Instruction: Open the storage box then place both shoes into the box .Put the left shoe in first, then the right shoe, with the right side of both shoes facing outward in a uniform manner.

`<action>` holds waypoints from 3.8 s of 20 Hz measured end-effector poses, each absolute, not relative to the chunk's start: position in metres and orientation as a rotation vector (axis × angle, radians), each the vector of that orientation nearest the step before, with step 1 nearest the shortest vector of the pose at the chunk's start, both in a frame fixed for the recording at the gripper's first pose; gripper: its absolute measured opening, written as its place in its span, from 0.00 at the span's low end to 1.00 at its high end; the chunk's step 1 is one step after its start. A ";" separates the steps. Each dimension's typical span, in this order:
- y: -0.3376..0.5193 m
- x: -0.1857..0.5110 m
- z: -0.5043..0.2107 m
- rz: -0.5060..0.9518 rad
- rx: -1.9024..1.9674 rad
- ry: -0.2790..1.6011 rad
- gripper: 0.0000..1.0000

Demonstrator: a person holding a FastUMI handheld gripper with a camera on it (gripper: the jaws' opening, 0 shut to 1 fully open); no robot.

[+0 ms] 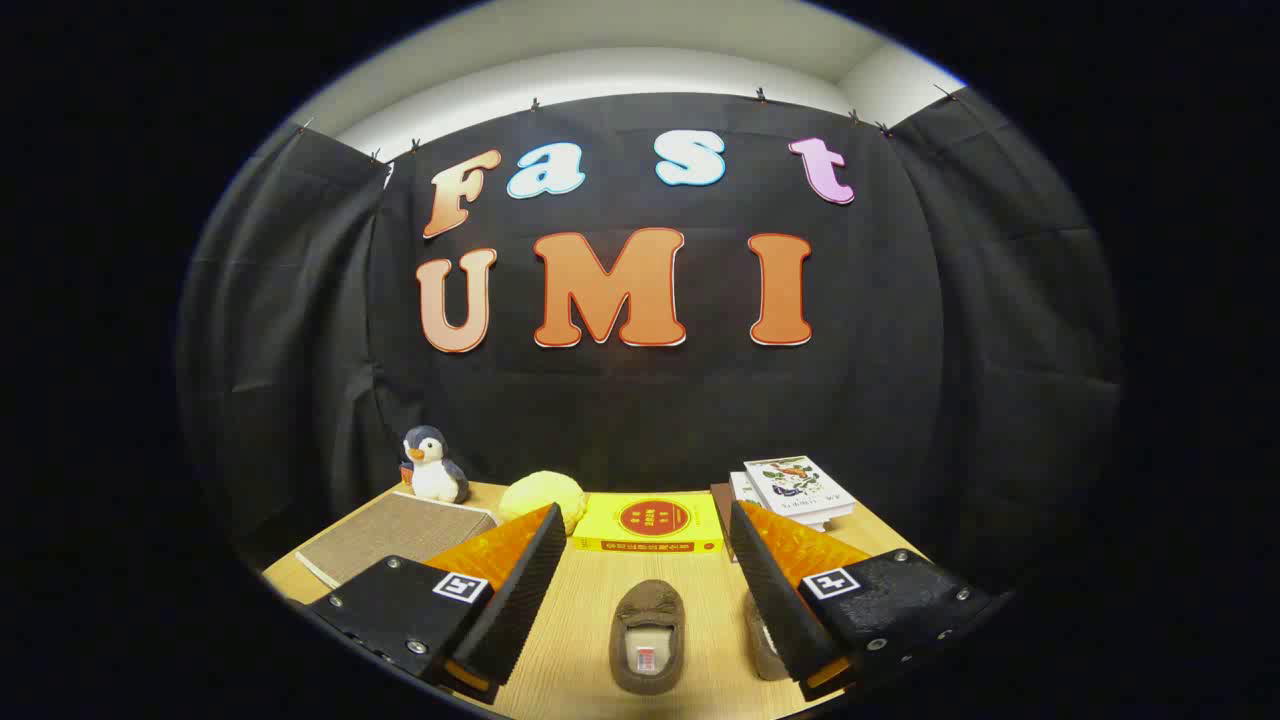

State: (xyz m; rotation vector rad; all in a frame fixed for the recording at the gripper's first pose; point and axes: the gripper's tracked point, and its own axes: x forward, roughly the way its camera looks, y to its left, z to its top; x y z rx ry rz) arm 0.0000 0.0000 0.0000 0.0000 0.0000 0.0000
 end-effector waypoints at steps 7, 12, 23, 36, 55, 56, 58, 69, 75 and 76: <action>0.001 0.016 -0.004 0.051 0.058 0.024 0.99; -0.009 0.019 -0.004 0.037 0.043 0.024 0.98; 0.011 0.021 -0.042 0.132 0.140 0.121 0.99; 0.126 0.011 -0.128 0.637 0.761 0.581 0.98; 0.210 0.022 -0.159 1.043 1.005 0.808 0.97; 0.212 0.023 -0.158 1.046 1.015 0.811 0.97; 0.208 0.023 -0.157 1.046 1.008 0.809 0.96; 0.188 0.037 -0.127 0.973 0.993 0.639 0.22; 0.193 0.029 -0.093 0.930 0.972 0.594 0.03; 0.196 0.028 -0.087 0.923 0.952 0.582 0.03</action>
